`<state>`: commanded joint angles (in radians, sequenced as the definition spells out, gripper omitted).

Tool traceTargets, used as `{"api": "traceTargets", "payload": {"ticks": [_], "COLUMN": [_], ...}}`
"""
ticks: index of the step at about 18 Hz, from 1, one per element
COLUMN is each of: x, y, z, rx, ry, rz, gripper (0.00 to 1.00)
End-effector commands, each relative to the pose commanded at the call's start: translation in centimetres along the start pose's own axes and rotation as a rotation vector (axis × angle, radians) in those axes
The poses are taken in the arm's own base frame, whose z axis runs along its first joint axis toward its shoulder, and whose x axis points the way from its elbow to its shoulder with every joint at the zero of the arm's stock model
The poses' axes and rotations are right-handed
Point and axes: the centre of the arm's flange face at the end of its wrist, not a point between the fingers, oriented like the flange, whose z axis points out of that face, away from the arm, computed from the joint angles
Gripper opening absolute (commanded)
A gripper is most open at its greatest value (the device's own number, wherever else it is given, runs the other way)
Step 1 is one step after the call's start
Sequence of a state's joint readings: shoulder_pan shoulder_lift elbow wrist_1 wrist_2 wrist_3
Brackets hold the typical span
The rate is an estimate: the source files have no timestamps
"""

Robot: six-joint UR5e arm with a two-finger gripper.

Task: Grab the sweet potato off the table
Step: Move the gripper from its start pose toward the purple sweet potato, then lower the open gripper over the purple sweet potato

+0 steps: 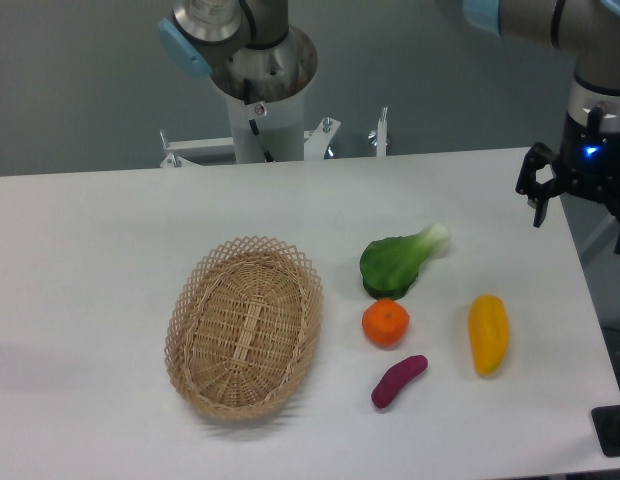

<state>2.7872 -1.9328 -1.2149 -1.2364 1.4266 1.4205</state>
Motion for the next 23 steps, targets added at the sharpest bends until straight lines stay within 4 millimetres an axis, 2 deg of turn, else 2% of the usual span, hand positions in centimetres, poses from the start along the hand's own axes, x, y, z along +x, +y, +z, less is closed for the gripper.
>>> {"api": "traceTargets", "payload": {"ticks": [3,5,11,13,16,18,20,23], "x": [0.3,0.8,3.2,4.2,6.1,7.3,8.6,10.5], "y": [0.0,-1.1,-3.1,-4.5,-5.8,-7.4,-8.3,-10.4], "z": [0.6,1.1,4.4,5.2,7.4,9.3,12.1,17.6], "rx": [0.000,0.007,0.021,0.024,0.018,0.012,0.002,-0.014], "ry": [0.002,-0.002,0.007,0.020,0.069,0.103,0.140,0.123], "rz": [0.001,-0.002,-0.089,-0.101,-0.159,-0.175,-0.198,-0.161], "gripper": [1.00,1.00,1.00,1.00,1.00,1.00,1.00,1.00]}}
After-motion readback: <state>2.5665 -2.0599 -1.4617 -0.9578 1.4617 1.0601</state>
